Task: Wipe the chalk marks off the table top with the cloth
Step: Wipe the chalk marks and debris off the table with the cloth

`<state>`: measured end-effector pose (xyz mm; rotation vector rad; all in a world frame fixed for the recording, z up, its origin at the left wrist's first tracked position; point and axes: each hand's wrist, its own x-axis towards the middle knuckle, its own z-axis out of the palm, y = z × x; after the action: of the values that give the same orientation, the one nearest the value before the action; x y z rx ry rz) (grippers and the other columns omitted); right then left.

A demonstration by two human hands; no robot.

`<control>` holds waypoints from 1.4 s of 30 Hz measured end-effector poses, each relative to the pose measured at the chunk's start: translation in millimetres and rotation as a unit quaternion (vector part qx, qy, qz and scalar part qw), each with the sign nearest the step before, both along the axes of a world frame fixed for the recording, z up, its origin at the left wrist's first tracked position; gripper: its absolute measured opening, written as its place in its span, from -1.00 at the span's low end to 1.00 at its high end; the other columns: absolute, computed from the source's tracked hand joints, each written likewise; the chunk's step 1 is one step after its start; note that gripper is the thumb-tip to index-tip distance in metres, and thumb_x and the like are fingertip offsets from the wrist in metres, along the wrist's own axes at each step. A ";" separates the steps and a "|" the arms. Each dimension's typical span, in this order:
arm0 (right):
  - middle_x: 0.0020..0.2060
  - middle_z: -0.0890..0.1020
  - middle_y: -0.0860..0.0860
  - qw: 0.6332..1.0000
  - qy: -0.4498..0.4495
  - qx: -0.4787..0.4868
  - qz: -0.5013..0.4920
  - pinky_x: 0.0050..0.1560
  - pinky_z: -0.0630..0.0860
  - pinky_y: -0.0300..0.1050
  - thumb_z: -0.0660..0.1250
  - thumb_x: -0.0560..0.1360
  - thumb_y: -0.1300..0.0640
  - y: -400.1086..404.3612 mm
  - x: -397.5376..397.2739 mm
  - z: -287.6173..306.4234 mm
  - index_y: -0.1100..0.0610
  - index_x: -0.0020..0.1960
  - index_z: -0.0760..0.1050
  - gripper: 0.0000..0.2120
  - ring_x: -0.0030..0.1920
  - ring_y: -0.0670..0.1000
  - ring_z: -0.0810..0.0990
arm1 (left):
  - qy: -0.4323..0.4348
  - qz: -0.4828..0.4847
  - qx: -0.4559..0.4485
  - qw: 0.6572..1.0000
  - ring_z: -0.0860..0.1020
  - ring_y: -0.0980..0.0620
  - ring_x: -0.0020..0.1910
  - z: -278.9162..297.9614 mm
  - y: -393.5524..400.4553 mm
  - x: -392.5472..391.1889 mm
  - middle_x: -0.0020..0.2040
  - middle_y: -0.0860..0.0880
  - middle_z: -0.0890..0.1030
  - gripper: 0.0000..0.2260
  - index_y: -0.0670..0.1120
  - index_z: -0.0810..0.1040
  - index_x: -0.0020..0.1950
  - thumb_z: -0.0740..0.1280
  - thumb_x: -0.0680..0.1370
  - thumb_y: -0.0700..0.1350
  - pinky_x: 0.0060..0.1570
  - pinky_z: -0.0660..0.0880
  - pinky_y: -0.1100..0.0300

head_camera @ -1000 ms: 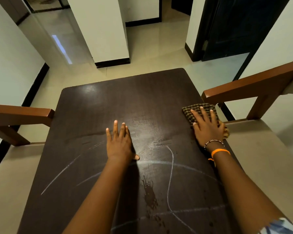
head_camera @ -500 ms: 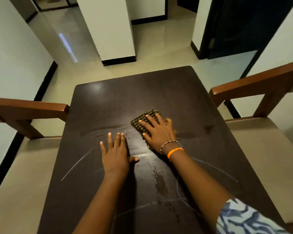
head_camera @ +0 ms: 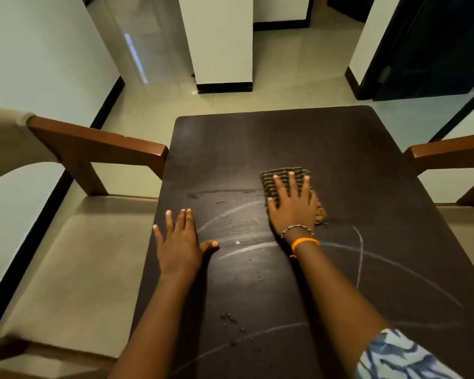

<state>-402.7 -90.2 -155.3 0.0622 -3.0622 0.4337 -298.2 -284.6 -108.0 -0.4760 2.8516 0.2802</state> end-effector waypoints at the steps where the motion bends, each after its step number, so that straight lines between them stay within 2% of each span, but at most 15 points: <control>1: 0.52 0.12 0.06 1.000 -0.004 -0.008 0.022 0.44 0.00 0.18 0.16 0.53 -0.06 -26.0 5.5 -1.0 -0.08 0.47 0.16 -0.47 0.51 0.22 -0.05 | -0.001 0.007 -0.001 1.000 -0.19 -0.12 0.53 -0.9 -7.4 1.7 0.57 -0.07 -0.02 -0.20 -0.11 -0.08 0.54 0.18 0.49 0.26 0.46 -0.21 -0.15; 4: 0.50 0.18 0.08 0.994 -0.001 -0.045 0.096 0.43 0.05 0.20 0.21 0.50 -0.03 -102.7 27.5 -1.6 -0.05 0.45 0.23 -0.47 0.50 0.24 0.01 | -0.012 0.043 0.008 0.999 -0.16 -0.12 0.54 -3.1 -29.3 7.3 0.56 -0.08 0.02 -0.38 -0.13 -0.02 0.53 0.14 0.59 0.10 0.46 -0.17 -0.18; 6: 0.51 0.14 0.08 0.986 -0.025 -0.055 0.158 0.45 -0.01 0.21 0.19 0.51 -0.03 -137.7 40.6 -1.0 -0.05 0.47 0.20 -0.47 0.51 0.22 -0.04 | -0.020 0.069 0.016 0.997 -0.12 -0.13 0.54 -1.7 -41.6 11.2 0.56 -0.08 0.06 -0.47 -0.14 0.03 0.52 0.12 0.61 -0.04 0.47 -0.13 -0.20; 8: 0.52 0.10 0.04 0.976 -0.036 -0.049 0.207 0.45 -0.03 0.17 0.17 0.53 -0.03 -147.7 43.8 -0.6 -0.06 0.48 0.17 -0.47 0.52 0.18 -0.07 | -0.029 0.080 0.017 0.996 -0.07 -0.13 0.54 1.0 -51.4 15.3 0.55 -0.09 0.11 -0.51 -0.14 0.08 0.51 0.12 0.61 -0.10 0.47 -0.10 -0.21; 11: 0.51 0.15 0.00 0.973 -0.022 -0.040 0.228 0.42 0.07 0.13 0.14 0.52 -0.04 -118.3 30.4 -2.9 -0.09 0.46 0.20 -0.49 0.52 0.17 -0.01 | -0.054 0.083 0.011 0.995 0.00 -0.14 0.54 2.6 -59.1 16.7 0.51 -0.13 0.21 -0.56 -0.17 0.18 0.47 0.12 0.60 -0.17 0.47 -0.09 -0.21; 13: 0.51 0.17 -0.02 0.986 -0.009 -0.025 0.162 0.39 0.15 0.11 0.11 0.49 -0.05 -79.1 14.3 -2.9 -0.10 0.45 0.21 -0.48 0.51 0.17 0.03 | -0.042 0.082 0.020 0.996 0.19 -0.16 0.48 0.2 -63.9 15.0 0.40 -0.16 0.39 -0.65 -0.14 0.34 0.37 0.13 0.58 -0.20 0.46 -0.05 -0.20; 16: 0.52 0.15 0.00 1.000 0.000 0.016 0.025 0.37 0.15 0.10 0.12 0.55 -0.04 -12.2 -4.8 -0.8 -0.10 0.47 0.16 -0.50 0.51 0.17 0.02 | 0.011 0.070 0.019 0.997 0.53 -0.18 0.16 -3.7 -70.5 12.8 0.13 -0.17 0.60 -0.75 -0.12 0.52 0.17 0.16 0.56 -0.22 0.38 0.23 -0.12; 19: 0.52 0.13 0.02 0.996 -0.012 0.012 -0.087 0.41 0.07 0.14 0.15 0.55 0.00 0.3 -9.4 -0.7 -0.07 0.48 0.16 -0.50 0.51 0.19 -0.03 | 0.029 0.050 0.005 0.998 0.58 -0.20 -0.01 -2.0 -78.0 9.2 0.01 -0.20 0.63 -0.78 -0.18 0.58 0.03 0.15 0.57 -0.24 0.02 0.47 0.02; 21: 0.52 0.12 0.04 0.993 -0.009 0.003 -0.115 0.43 0.02 0.16 0.15 0.55 0.00 -24.3 -8.7 -1.4 -0.07 0.48 0.17 -0.50 0.51 0.21 -0.04 | 0.029 0.029 -0.004 0.999 0.58 -0.21 -0.03 1.2 -77.8 5.7 -0.01 -0.21 0.64 -0.79 -0.22 0.58 -0.03 0.14 0.56 -0.27 -0.03 0.47 0.04; 25: 0.52 0.11 0.04 1.000 -0.005 -0.006 -0.012 0.44 0.00 0.19 0.16 0.53 -0.04 -117.0 -10.2 -4.2 -0.08 0.47 0.17 -0.48 0.51 0.21 -0.05 | 0.030 0.014 -0.002 0.999 0.57 -0.20 0.00 3.7 -77.2 6.5 0.02 -0.20 0.63 -0.78 -0.21 0.55 0.01 0.11 0.59 -0.25 0.00 0.45 0.04; 29: 0.53 0.09 0.02 0.991 -0.027 -0.013 0.130 0.46 -0.06 0.16 0.13 0.55 -0.05 -209.6 1.9 0.1 -0.09 0.48 0.14 -0.49 0.51 0.18 -0.08 | 0.052 0.051 0.082 0.994 0.56 -0.21 0.02 0.9 -83.0 14.4 0.05 -0.19 0.63 -0.78 -0.11 0.55 0.12 0.15 0.58 -0.19 -0.12 0.43 0.07; 33: 0.50 0.18 -0.02 0.965 -0.018 0.004 0.262 0.42 0.07 0.11 -0.01 0.50 -0.11 -206.5 19.7 0.7 -0.12 0.45 0.21 -0.48 0.51 0.15 0.02 | 0.058 0.130 0.230 0.963 0.51 -0.16 0.18 -0.7 -85.7 28.0 0.25 -0.13 0.55 -0.67 0.02 0.41 0.38 0.14 0.61 -0.12 -0.05 0.36 0.14; 35: 0.49 0.22 -0.05 0.959 -0.015 0.008 0.284 0.37 0.16 0.08 -0.12 0.42 -0.14 -176.8 19.2 3.1 -0.13 0.44 0.23 -0.40 0.50 0.14 0.07 | 0.062 0.148 0.260 0.952 0.51 -0.16 0.20 -2.5 -86.6 34.2 0.28 -0.13 0.54 -0.64 0.05 0.35 0.42 0.15 0.61 -0.12 0.02 0.41 0.10; 37: 0.50 0.20 -0.06 0.971 -0.014 0.017 0.237 0.35 0.17 0.05 -0.10 0.42 -0.12 -137.0 9.5 4.7 -0.14 0.45 0.20 -0.41 0.51 0.12 0.06 | 0.062 0.168 0.290 0.940 0.51 -0.16 0.22 -4.1 -87.7 36.8 0.29 -0.13 0.54 -0.64 0.02 0.36 0.41 0.17 0.61 -0.14 0.08 0.43 0.08; 42: 0.51 0.16 -0.03 0.999 -0.014 0.030 0.007 0.38 0.13 0.13 0.09 0.54 0.00 -28.4 -6.5 6.4 -0.10 0.47 0.18 -0.51 0.51 0.14 0.03 | 0.037 0.181 0.332 0.925 0.54 -0.14 0.20 -8.4 -95.9 31.2 0.27 -0.11 0.56 -0.71 -0.05 0.49 0.31 0.20 0.60 -0.14 0.21 0.47 -0.01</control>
<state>-409.2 -118.7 -148.9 0.0793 -3.1040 0.3463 -267.0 -380.4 -116.4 -0.8362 2.4821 1.2934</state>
